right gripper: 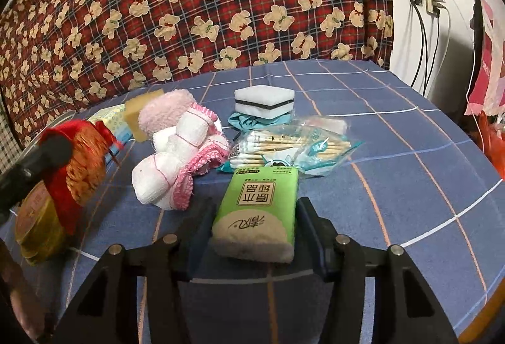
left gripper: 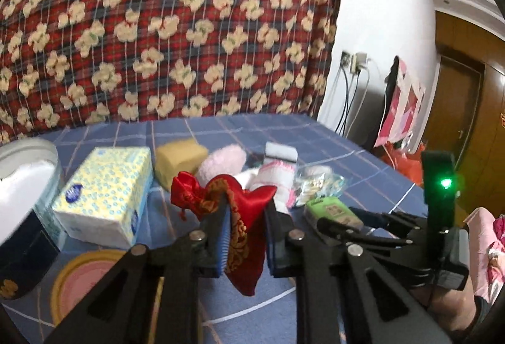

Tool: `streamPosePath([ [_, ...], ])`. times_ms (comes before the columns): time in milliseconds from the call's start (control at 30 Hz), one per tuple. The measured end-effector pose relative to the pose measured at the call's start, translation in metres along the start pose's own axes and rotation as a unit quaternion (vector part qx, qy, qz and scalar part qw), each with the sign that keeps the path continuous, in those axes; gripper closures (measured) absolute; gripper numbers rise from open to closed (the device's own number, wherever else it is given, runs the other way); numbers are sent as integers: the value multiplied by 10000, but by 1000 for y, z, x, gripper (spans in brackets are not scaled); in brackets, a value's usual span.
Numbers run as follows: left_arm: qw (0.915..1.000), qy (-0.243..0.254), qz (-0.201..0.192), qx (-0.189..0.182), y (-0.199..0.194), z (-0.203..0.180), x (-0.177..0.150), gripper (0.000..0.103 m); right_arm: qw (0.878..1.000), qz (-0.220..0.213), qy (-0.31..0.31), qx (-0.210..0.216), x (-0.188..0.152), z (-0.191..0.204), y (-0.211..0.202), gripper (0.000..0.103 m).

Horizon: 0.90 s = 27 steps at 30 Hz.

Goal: Organize soft objects
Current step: 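Grasp the green tissue pack with the right tool while the left tool grasps the red pouch, then lift the red pouch with the left tool while the right tool lifts the green pack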

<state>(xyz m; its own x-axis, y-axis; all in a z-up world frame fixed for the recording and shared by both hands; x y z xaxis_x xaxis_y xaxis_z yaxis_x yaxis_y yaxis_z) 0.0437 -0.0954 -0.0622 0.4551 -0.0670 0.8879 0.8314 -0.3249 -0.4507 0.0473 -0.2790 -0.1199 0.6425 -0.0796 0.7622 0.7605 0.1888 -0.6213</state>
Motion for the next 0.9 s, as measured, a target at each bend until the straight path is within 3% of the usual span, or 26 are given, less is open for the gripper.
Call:
streamPosePath([
  [367, 9984, 352, -395, -201, 8, 19, 11, 87, 9999, -41, -113, -47, -1, 4, -1, 48],
  [667, 9985, 473, -254, -88, 28, 19, 15, 87, 9997, -90, -203, -69, 0, 6, -2, 48],
  [900, 9979, 343, -547, -96, 2, 21, 18, 87, 9970, -729, -230, -89, 1, 6, -22, 51],
])
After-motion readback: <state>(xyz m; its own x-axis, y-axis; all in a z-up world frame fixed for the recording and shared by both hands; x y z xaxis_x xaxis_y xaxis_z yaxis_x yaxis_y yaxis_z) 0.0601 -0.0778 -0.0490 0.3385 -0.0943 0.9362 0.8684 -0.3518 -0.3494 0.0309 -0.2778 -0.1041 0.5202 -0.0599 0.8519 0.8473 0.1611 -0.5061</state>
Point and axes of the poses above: each gripper's, at about its wrist camera, not at the fingertips, and y roughly the way its jaws point, z to its left, x to its top, the point moved 2 cm from there along y, roughly the way its jaws point, and after that the axes turned 8 degrees about x, right-handed, at the moved point
